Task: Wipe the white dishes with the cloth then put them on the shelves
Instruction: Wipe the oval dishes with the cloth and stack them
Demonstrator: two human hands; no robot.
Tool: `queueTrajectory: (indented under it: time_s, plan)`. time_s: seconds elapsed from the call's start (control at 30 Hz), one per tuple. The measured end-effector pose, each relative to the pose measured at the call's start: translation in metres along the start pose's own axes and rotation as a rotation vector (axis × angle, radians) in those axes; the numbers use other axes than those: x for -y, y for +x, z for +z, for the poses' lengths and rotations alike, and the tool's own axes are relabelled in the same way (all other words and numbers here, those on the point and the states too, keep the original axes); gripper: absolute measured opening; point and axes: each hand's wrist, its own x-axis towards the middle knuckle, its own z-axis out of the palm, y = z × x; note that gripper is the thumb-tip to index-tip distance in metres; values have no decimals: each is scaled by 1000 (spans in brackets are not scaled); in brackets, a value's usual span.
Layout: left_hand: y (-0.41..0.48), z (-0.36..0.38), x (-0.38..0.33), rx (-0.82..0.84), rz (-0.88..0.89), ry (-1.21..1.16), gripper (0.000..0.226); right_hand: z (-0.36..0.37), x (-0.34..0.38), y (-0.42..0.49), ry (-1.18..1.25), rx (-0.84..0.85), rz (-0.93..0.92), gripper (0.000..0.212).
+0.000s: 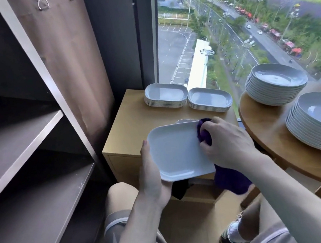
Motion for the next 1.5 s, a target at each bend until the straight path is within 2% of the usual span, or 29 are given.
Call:
queueTrajectory:
  time_s: [0.17, 0.37, 0.47, 0.63, 0.73, 1.03, 1.2, 1.33, 1.5]
  plan:
    - [1, 0, 4, 83, -26, -8, 61, -6, 16, 6, -23, -50, -103, 21]
    - [-2, 5, 18, 86, -82, 25, 57, 7, 56, -12, 147, -24, -295, 23]
    - [-2, 1, 21, 29, -122, -85, 57, 11, 68, -24, 233, 51, -325, 26]
    - [4, -3, 10, -85, -96, -82, 77, 19, 63, -42, 263, 201, -383, 23]
    - [5, 0, 6, -88, -44, -64, 69, 21, 46, -46, 281, 214, -313, 20]
    - [9, 5, 3, -85, 51, 87, 63, 27, -22, -37, 236, 141, -40, 27]
    - [18, 8, 18, -112, -15, 151, 61, 37, -46, -41, 300, 3, 14, 30]
    - [36, 13, 22, -147, -114, 179, 43, 45, -61, -46, 454, -126, 104, 41]
    - [75, 26, 19, -218, -97, 332, 31, 51, -73, -47, 571, -207, 133, 36]
